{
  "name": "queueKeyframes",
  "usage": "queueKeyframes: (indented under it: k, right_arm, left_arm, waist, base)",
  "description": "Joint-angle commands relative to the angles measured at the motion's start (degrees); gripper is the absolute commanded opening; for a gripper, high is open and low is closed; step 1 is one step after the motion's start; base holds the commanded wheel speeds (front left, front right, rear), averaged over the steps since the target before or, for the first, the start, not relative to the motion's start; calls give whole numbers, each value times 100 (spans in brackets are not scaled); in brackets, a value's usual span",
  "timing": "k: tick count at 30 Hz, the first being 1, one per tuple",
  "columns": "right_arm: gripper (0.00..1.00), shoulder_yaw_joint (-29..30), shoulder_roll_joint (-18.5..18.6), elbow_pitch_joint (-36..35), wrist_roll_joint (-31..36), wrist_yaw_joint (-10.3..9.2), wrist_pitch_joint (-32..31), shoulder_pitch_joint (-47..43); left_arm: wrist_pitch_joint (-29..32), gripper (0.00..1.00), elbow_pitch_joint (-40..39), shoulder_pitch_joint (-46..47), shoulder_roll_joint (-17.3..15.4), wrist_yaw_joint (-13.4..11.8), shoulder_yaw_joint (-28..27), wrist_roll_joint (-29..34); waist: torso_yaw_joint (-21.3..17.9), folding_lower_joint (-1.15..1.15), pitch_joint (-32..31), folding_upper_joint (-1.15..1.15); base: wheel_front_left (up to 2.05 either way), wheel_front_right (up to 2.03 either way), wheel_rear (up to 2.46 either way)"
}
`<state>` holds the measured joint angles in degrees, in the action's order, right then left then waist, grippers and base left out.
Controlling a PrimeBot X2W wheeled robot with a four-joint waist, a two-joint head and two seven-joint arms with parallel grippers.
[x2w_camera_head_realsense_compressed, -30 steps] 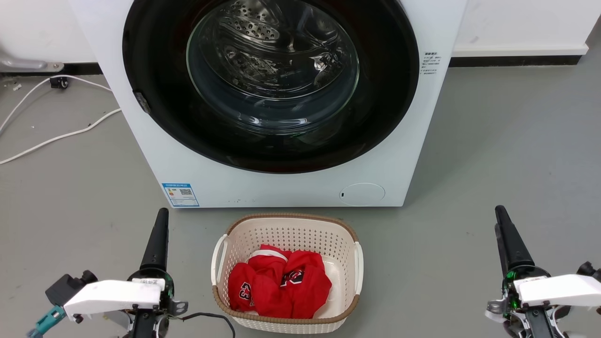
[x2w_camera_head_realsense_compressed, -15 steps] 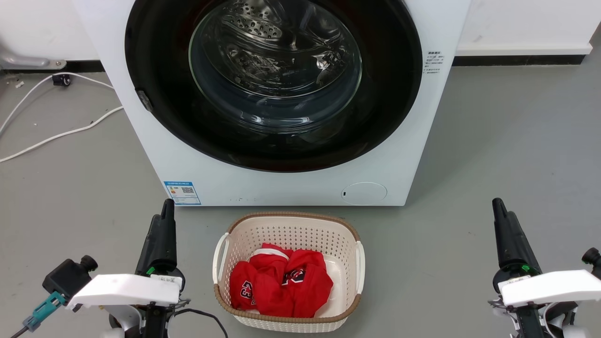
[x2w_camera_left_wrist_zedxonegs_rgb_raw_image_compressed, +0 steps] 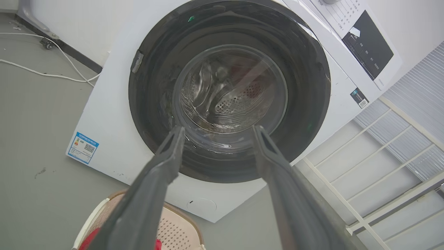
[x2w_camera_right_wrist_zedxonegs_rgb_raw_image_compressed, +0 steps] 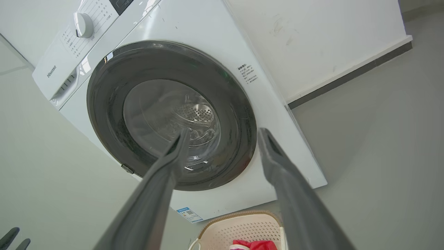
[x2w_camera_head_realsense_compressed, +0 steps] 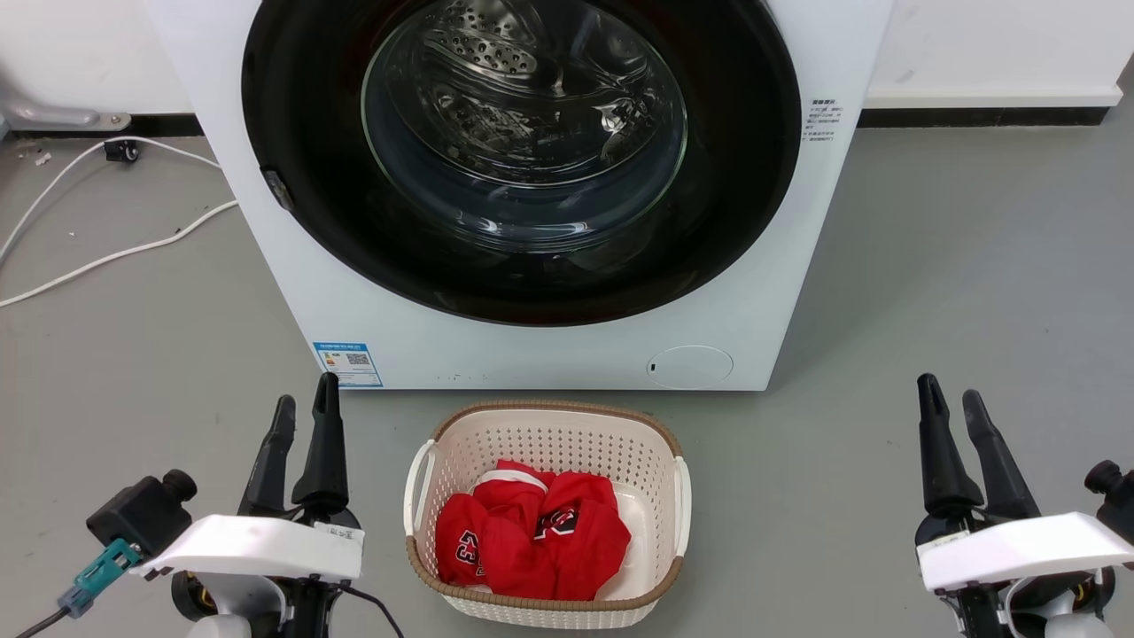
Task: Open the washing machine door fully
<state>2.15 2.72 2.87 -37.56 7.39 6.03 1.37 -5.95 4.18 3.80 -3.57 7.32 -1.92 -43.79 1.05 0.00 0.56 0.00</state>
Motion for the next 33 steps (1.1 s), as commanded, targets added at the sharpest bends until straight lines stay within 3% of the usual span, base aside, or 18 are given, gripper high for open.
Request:
queueKeyframes:
  k: [1,15,33]
  right_arm:
    - [100,-16,23,-107,183,9,41,21]
    - [100,-8,24,-82,1406,10,27,-33]
    - [100,-22,25,-257,2486,12,101,-70]
  left_arm:
    - [-54,100,-85,26,-47,13,10,195]
    - [-277,100,-127,56,-77,16,70,1384]
    - [-525,100,-87,103,-127,-2,203,2599]
  waist:
    - [2,0,1,0]
    - [24,0,54,0]
    - [42,0,93,0]
  base:
    - [0,0,0]
    - [0,0,0]
    - [0,0,0]
